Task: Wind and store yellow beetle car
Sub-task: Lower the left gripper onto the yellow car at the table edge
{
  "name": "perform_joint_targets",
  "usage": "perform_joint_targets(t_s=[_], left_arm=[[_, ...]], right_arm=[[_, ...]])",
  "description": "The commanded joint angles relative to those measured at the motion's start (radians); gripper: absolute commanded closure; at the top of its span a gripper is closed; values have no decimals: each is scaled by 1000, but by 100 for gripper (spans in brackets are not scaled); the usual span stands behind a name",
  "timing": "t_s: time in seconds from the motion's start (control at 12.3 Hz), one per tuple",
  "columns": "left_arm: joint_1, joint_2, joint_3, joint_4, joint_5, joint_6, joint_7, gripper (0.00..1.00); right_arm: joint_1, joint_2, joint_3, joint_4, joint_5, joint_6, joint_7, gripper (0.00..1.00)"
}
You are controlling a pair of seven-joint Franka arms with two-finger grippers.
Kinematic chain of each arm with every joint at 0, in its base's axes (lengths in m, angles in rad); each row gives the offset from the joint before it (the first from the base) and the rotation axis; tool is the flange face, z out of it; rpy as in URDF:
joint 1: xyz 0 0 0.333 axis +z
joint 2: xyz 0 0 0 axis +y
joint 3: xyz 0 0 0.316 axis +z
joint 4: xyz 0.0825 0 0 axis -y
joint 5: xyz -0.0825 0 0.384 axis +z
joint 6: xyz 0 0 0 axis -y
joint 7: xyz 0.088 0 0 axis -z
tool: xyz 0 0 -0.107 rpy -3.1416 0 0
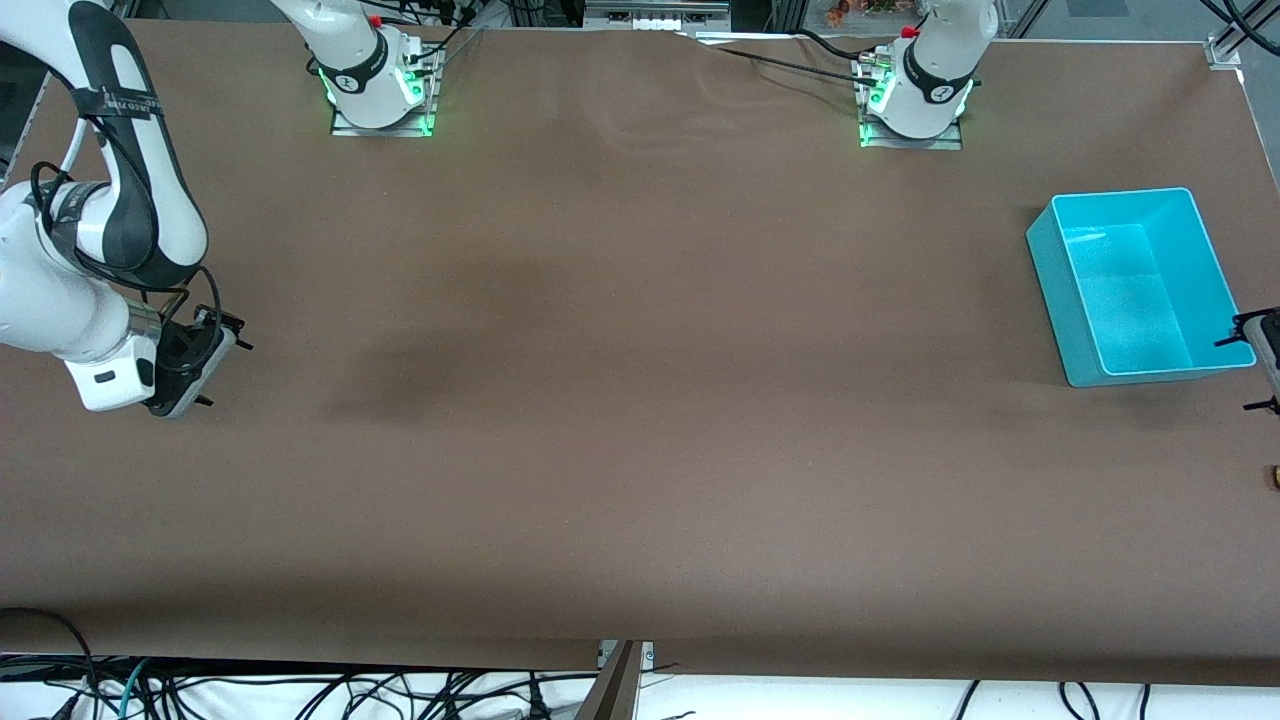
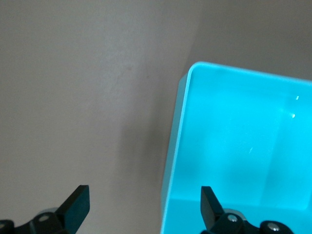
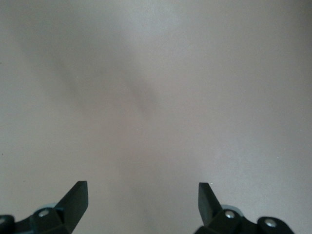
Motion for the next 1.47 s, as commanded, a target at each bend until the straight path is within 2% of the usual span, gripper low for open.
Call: perform_joint_targets(t_s=[0.0, 0.16, 0.33, 0.57, 0.73, 1.14, 1.39], left_arm=[[22, 79, 34, 122, 20, -26, 173, 0], [37, 160, 61, 229, 19, -22, 305, 0], [61, 220, 62, 325, 16, -8, 345, 0], [98, 306, 67, 336, 19, 224, 396, 0], [114, 357, 79, 339, 19, 324, 402, 0], [112, 425, 111, 359, 14, 417, 399, 0], [111, 530, 110, 463, 10, 432, 391, 0]], right_arm=[[1, -1, 5, 18, 3, -24, 13, 0], [0, -1, 5, 19, 3, -24, 13, 0], [1, 3, 5, 28, 3, -24, 12, 0], [53, 3, 1, 53, -23, -43, 35, 0], [53, 5, -1, 56, -26, -45, 36, 0], [52, 8, -4, 59, -26, -45, 33, 0], [50, 9, -6, 59, -25, -45, 29, 0]])
